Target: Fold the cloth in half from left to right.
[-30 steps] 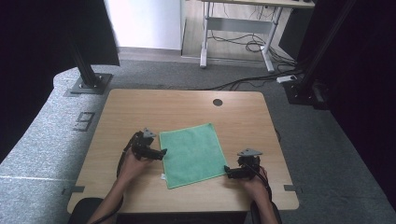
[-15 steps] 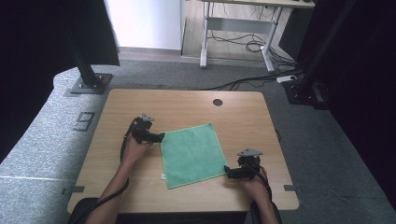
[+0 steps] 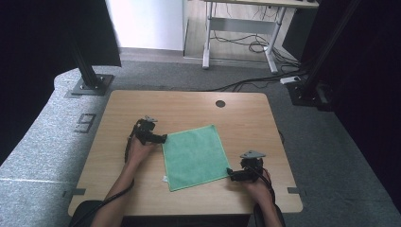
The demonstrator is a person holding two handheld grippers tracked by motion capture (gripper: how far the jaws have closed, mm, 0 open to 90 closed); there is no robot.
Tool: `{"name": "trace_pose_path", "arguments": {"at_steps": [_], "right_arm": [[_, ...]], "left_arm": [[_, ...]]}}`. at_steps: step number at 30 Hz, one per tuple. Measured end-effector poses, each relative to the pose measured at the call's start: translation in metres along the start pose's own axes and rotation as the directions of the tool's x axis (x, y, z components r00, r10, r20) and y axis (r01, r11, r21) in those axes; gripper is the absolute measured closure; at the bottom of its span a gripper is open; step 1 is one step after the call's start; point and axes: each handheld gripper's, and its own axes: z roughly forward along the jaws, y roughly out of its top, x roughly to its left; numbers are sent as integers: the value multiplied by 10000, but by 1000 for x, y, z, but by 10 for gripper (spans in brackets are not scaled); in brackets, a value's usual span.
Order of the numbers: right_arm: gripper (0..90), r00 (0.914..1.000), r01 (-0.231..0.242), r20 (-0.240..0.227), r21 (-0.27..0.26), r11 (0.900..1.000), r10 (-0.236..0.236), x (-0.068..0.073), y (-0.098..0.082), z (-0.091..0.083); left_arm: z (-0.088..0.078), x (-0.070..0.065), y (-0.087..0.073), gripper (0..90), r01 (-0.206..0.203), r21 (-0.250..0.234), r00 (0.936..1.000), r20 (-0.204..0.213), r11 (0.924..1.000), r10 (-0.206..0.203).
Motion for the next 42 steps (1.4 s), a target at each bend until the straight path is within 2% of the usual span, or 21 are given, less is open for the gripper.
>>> {"name": "trace_pose_path", "arguments": {"at_steps": [9, 14, 19, 20, 25, 28, 29, 30, 31, 36, 37, 38, 40, 41, 42], "right_arm": [[11, 9992, 151, -362, 377, 9992, -138, 4, 5, -6], [0, 9968, 369, -721, 175, 9992, -355, 16, 14, -10], [0, 9878, 833, -1334, 213, 9963, -797, 34, 24, -9], [0, 9836, 981, -1538, 204, 9950, -938, 39, 27, -8], [0, 9710, 1471, -1941, 260, 9888, -1394, 60, 36, -3], [39, 9590, 1594, -2402, 195, 9870, -1501, 75, 41, 2], [39, 9590, 1594, -2402, 195, 9870, -1501, 75, 41, 2], [52, 9543, 1652, -2553, 182, 9861, -1551, 79, 43, 3], [78, 9450, 1833, -2780, 145, 9830, -1721, 88, 46, 6], [132, 9180, 2291, -3343, 79, 9734, -2134, 114, 53, 13], [132, 9180, 2291, -3343, 79, 9734, -2134, 114, 53, 13], [140, 9062, 2481, -3551, 71, 9687, -2295, 125, 56, 16], [153, 8913, 2710, -3799, 82, 9626, -2477, 136, 58, 19], [153, 8913, 2710, -3799, 82, 9626, -2477, 136, 58, 19], [163, 8789, 2874, -4000, 93, 9578, -2598, 147, 60, 22]], "left_arm": [[0, 0, -1, 0, 16, -51, 10000, 10, 10000, -16], [0, 0, -1, 0, 19, -56, 10000, 8, 10000, -18], [0, 0, -1, 0, 21, -55, 10000, 3, 10000, -21], [0, 0, -1, 0, 12, -47, 10000, 7, 10000, -12], [0, 0, -1, 0, 2, -41, 10000, 0, 10000, -2], [0, 0, -1, 0, 3, -46, 10000, -3, 10000, -3], [0, 0, -1, 0, 2, -46, 10000, 1, 10000, -2], [0, 0, -1, 0, 1, -44, 10000, 1, 10000, -1], [0, 0, -1, 0, 2, -48, 10000, -8, 10000, -2], [0, 0, -1, 0, 28, -86, 10000, -6, 10000, -28], [0, 0, -1, 0, 28, -86, 10000, -6, 10000, -28], [0, 0, -1, 0, 25, -84, 10000, -9, 10000, -25], [0, 0, -1, 0, 25, -82, 10000, -11, 10000, -25], [0, 0, -1, 0, 25, -82, 10000, -11, 10000, -25], [0, 0, -1, 0, 32, -80, 10000, -10, 10000, -32]]}}
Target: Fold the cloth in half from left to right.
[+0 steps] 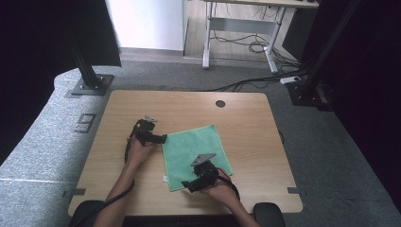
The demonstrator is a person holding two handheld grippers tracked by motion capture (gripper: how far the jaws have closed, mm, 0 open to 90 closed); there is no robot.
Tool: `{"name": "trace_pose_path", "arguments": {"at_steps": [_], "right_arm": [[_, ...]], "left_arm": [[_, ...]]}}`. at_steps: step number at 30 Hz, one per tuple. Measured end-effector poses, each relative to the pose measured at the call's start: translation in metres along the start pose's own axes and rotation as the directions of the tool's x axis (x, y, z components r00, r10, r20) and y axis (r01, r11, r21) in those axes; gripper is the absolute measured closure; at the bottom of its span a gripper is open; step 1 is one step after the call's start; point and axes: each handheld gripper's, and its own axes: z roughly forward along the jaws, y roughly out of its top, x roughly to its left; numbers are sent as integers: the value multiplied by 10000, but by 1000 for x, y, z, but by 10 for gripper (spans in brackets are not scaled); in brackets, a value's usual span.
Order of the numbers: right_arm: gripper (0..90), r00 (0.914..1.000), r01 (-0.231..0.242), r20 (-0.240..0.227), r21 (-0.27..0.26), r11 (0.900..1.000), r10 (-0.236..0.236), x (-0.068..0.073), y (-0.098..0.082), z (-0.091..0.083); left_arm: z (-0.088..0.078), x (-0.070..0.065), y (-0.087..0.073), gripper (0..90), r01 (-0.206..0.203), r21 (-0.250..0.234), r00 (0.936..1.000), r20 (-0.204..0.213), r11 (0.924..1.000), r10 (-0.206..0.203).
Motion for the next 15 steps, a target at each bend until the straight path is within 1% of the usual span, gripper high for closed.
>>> {"name": "trace_pose_path", "arguments": {"at_steps": [5, 6, 7, 8, 9, 12, 13, 14, 15], "right_arm": [[195, 9980, 427, -482, 156, 9990, -419, 17, 10, 14], [210, 9974, 457, -573, 184, 9988, -445, 21, 12, 16], [210, 9974, 457, -573, 184, 9988, -445, 21, 12, 16], [247, 9953, 606, -767, 216, 9979, -588, 26, 15, 20], [268, 9943, 680, -846, 252, 9974, -657, 30, 16, 22], [343, 9914, 956, -935, 353, 9948, -920, 37, 18, 26], [343, 9914, 956, -935, 353, 9948, -920, 37, 18, 26], [423, 9892, 1187, -916, 390, 9922, -1148, 42, 19, 28], [447, 9880, 1297, -901, 409, 9907, -1256, 45, 20, 29]], "left_arm": [[0, 0, 0, 0, -2, 15, 10000, -1, 10000, 2], [0, 0, 0, 0, -1, 14, 10000, -1, 10000, 1], [0, 0, 0, 0, -1, 14, 10000, -1, 10000, 1], [0, 0, 0, 0, 2, 13, 10000, 2, 10000, -2], [0, 0, 0, 0, 2, 13, 10000, 2, 10000, -2], [0, 0, 0, 0, 9, 14, 10000, -1, 10000, -9], [0, 0, 0, 0, 9, 14, 10000, -1, 10000, -9], [0, 0, 0, 0, 11, 16, 10000, -10, 10000, -11], [0, 0, 0, 0, 11, 16, 10000, -10, 10000, -11]]}}
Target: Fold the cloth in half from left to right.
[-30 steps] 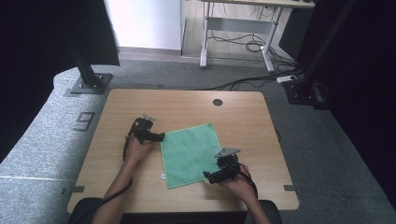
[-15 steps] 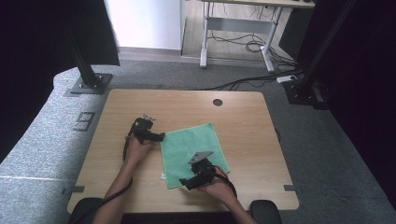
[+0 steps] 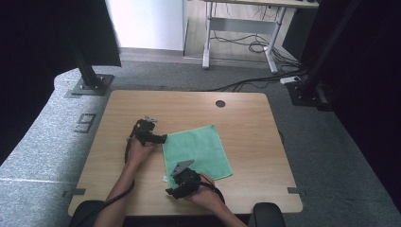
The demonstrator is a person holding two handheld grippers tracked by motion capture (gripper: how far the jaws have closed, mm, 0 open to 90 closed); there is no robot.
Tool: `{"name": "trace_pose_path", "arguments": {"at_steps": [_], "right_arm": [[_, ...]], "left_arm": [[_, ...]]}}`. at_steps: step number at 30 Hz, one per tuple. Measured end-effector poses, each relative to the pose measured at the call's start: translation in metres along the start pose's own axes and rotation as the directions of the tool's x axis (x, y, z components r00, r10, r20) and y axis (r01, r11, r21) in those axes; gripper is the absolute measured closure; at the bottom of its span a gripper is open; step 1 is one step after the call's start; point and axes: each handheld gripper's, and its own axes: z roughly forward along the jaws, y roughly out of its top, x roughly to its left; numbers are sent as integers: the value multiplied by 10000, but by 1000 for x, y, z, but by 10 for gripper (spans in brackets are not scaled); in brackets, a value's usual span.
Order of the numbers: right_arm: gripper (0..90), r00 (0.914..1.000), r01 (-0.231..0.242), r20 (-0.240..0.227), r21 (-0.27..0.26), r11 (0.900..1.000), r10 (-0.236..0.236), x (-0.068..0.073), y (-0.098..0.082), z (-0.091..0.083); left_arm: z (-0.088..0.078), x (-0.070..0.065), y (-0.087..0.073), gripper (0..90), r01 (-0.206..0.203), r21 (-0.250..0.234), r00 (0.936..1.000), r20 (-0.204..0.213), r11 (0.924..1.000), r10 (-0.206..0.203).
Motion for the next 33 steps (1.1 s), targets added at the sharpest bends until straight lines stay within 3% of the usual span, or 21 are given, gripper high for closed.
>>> {"name": "trace_pose_path", "arguments": {"at_steps": [4, 6, 9, 10, 11, 14, 16, 17, 19, 26, 33], "right_arm": [[576, 9992, 402, 78, 274, 9988, -404, 7, 1, 5], [630, 9973, 636, 354, 381, 9972, -649, 10, 1, 7], [720, 9964, 553, 624, 464, 9974, -582, 9, 2, 7], [720, 9964, 553, 624, 464, 9974, -582, 9, 2, 7], [778, 9962, 501, 700, 363, 9981, -526, 9, 1, 7], [842, 9960, 460, 759, 230, 9987, -476, 8, 0, 8], [847, 9964, 406, 737, 216, 9989, -421, 7, 1, 8], [853, 9968, 343, 720, 222, 9992, -359, 7, 1, 9], [854, 9969, 357, 697, 191, 9992, -370, 8, 2, 10], [860, 9971, 599, 469, 164, 9981, -606, 14, 12, 19], [862, 9969, 689, 415, -334, 9971, -675, 17, 23, 7]], "left_arm": [[-1, -1, 0, 6, -15, -31, 10000, 16, 10000, 16], [-2, -1, -1, 29, -109, -123, 9999, 104, 9999, 110], [-5, -3, -4, 115, -358, -354, 9987, 349, 9987, 370], [-5, -3, -4, 169, -358, -354, 9987, 349, 9987, 370], [-7, -4, -5, 241, -473, -463, 9977, 470, 9978, 495], [-12, -11, -9, 482, -924, -824, 9897, 1015, 9923, 1005], [-13, -13, -10, 629, -944, -848, 9885, 1106, 9919, 1035], [-13, -14, -10, 720, -905, -857, 9853, 1373, 9922, 1017], [-14, -13, -11, 819, -683, -758, 9838, 1605, 9948, 798], [-25, 2, -14, 853, -230, -387, 9887, 1472, 9990, 285], [-40, 10, -8, 851, 271, -719, 9860, 1659, 9970, -148]]}}
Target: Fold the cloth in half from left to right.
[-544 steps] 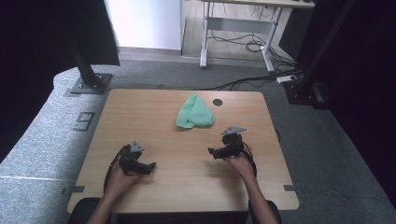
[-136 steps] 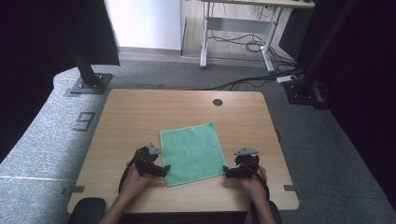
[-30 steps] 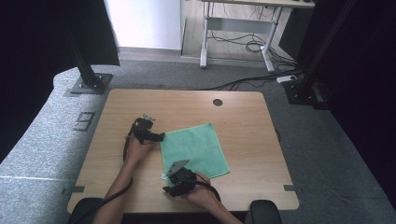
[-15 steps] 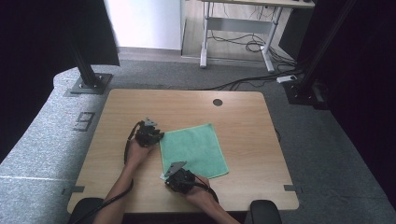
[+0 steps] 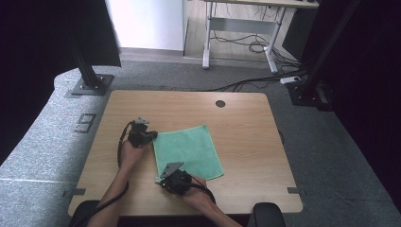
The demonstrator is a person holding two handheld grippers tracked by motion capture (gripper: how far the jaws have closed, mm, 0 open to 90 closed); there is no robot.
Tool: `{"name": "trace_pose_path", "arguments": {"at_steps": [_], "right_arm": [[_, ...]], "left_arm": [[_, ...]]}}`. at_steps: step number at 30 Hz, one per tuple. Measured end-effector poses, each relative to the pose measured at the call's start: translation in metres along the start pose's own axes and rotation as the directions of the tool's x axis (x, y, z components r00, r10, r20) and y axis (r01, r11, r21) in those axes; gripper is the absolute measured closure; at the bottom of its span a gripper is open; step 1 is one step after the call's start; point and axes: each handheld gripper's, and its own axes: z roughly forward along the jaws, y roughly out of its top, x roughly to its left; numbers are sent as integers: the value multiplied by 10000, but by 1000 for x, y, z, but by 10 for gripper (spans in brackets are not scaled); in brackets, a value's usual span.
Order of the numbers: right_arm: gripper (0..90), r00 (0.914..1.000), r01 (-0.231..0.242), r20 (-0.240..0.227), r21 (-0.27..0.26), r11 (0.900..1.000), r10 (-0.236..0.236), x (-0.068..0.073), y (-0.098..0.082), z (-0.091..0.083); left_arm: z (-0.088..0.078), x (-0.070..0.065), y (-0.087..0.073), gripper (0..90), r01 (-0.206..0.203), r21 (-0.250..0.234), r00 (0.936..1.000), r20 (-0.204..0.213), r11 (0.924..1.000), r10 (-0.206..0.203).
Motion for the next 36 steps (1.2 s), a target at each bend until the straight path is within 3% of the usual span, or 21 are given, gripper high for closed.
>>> {"name": "trace_pose_path", "arguments": {"at_steps": [6, 12, 24, 36], "right_arm": [[862, 9996, -109, 255, -464, 9989, 121, -8, 1, -23], [862, 9964, -483, 662, -691, 9964, 529, -21, -11, -44], [862, 9832, -1220, 1245, -934, 9881, 1332, -45, -45, -72], [862, 9686, -1696, 1626, -1198, 9782, 1879, -60, -66, -96]], "left_arm": [[-4, -10, 19, 849, -259, -272, 9997, 25, 9993, 259], [3, -24, 36, 848, -559, -333, 9984, 91, 9979, 562], [34, -56, 62, 846, -1015, -349, 9938, 412, 9942, 1029], [59, -84, 81, 845, -1480, -323, 9866, 641, 9885, 1498]]}}
